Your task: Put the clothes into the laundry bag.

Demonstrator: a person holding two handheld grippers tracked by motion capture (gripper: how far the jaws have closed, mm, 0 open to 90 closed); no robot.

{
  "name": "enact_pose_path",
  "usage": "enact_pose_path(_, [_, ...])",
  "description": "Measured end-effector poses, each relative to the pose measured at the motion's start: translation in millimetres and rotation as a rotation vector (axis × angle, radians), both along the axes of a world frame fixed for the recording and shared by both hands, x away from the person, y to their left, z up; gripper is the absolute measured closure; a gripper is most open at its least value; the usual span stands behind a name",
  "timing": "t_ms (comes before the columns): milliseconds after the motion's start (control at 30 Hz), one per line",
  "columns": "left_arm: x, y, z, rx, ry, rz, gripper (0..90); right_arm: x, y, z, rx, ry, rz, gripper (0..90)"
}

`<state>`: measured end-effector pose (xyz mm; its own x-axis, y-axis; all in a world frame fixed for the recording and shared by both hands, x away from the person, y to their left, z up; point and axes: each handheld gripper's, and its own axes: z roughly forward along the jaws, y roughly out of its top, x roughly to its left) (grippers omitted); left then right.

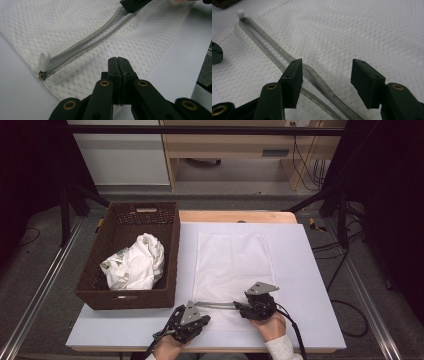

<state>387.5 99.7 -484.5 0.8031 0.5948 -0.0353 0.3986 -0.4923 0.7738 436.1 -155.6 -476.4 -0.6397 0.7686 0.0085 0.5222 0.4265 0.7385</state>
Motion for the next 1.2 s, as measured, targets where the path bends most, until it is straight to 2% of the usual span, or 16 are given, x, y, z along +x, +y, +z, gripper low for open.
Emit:
enact_pose_path(100, [0.6,-1.0,-2.5,0.007,0.001,-0.004,88.5,1.2,1.0,-1.9,-0.011,0.009,0.006,50.1])
enact_pose_path(133, [0.7,-0.9,-2.4,0.007,0.003,-0.004,88.5,2.4,0.3,-3.2,-0.022,0.015,0.004,53.9])
enact_pose_path(533, [2.5,-3.2,-0.7,0.013,0.015,-0.008,85.2,2.8,-6.5,-2.6,-0.028,0.033,-0.017,76.7])
enact_pose_path(567, [3.6,-4.8,0.7,0.016,0.012,-0.01,83.1,2.7,-5.4,-2.4,-0.028,0.031,-0.014,82.1])
enact_pose_path(633, [7.2,-9.6,6.8,0.027,-0.012,-0.01,79.6,3.0,-5.3,-2.1,-0.031,0.033,-0.009,84.9])
enact_pose_path(667, [12.3,-16.0,15.9,0.035,-0.056,-0.003,69.0,3.7,-5.3,-1.5,-0.037,0.028,-0.003,88.1])
enact_pose_path(733, [16.2,-19.1,20.3,0.025,-0.064,-0.001,64.7,4.3,-5.9,-1.1,-0.039,0.026,0.001,88.3])
enact_pose_path(767, [20.8,-23.3,24.2,0.012,-0.063,-0.001,59.2,4.3,-6.9,0.8,-0.028,0.021,-0.004,88.5])
enact_pose_path(800, [25.1,-28.7,27.6,0.019,-0.071,-0.001,59.2,4.3,-6.9,0.8,-0.028,0.021,-0.004,88.5])
enact_pose_path(867, [37.0,-46.9,32.0,0.069,-0.106,-0.001,49.6,3.3,-9.4,5.2,-0.013,-0.001,-0.002,88.5])
enact_pose_path(933, [42.6,-54.7,31.6,0.081,-0.111,0.002,46.0,1.9,-10.5,9.1,0.008,-0.021,-0.004,88.4])
enact_pose_path(967, [47.2,-60.0,30.8,0.091,-0.116,0.004,46.0,1.9,-10.5,9.1,0.008,-0.021,-0.004,88.4])
enact_pose_path(1000, [56.0,-68.7,27.4,0.108,-0.111,0.011,47.7,0.6,-12.0,13.9,0.024,-0.047,-0.001,88.5])
enact_pose_path(1067, [62.1,-73.3,24.2,0.102,-0.096,0.013,54.7,-0.6,-14.0,18.0,0.039,-0.071,0.005,88.5])
enact_pose_path(1133, [64.9,-74.2,22.5,0.098,-0.096,0.033,70.1,-2.1,-15.2,20.9,0.055,-0.088,0.004,88.5])
enact_pose_path(1200, [66.1,-71.8,23.4,0.078,-0.098,0.028,81.0,-2.6,-15.6,21.5,0.063,-0.085,0.004,88.3])
